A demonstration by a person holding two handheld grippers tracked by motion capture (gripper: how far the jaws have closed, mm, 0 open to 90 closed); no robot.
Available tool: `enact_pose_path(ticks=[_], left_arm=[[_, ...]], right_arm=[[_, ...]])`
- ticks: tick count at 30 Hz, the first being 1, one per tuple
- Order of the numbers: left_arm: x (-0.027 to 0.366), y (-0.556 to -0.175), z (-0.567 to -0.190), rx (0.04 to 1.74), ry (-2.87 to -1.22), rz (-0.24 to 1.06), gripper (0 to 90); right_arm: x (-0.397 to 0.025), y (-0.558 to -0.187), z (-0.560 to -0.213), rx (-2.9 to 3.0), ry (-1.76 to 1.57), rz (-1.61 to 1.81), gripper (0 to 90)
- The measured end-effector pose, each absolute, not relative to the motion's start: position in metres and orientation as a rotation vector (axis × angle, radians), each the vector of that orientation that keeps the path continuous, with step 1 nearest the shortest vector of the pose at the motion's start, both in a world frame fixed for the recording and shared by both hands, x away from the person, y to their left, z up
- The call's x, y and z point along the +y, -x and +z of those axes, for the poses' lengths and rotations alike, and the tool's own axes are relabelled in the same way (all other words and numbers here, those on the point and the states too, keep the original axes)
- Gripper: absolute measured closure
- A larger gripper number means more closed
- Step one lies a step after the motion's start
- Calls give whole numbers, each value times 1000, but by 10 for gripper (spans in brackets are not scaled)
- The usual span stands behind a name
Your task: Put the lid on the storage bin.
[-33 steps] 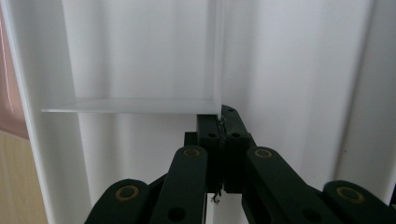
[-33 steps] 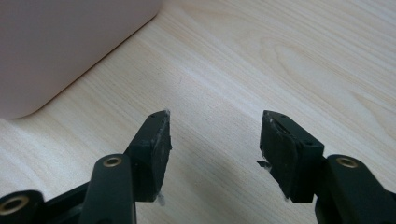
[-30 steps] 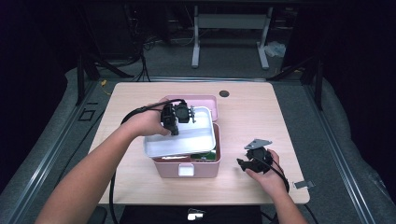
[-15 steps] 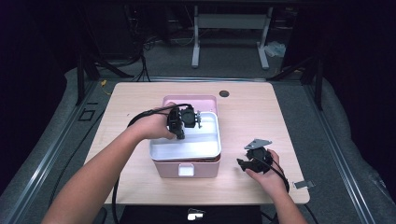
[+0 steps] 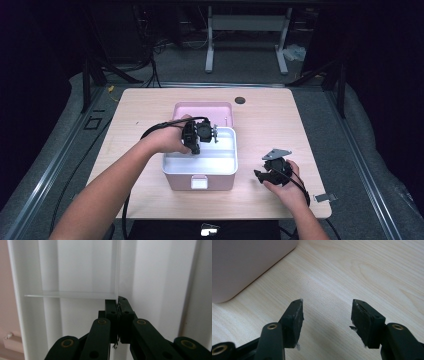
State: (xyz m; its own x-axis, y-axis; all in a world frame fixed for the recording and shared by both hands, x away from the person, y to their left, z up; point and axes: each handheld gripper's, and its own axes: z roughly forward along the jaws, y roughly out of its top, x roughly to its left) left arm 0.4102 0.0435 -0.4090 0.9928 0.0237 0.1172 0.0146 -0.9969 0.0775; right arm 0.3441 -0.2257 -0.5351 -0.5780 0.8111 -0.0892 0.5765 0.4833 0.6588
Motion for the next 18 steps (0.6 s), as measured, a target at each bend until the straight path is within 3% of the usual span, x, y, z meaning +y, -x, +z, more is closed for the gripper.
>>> enact_pose_path(ticks=[9, 18], left_arm=[[52, -410, -409, 87, -3017, 195, 784], [90, -407, -391, 241, -2954, 202, 777]], right_arm=[[-226, -344, -535, 2340, -1164, 823, 427], [-225, -344, -535, 2341, -1160, 824, 426]])
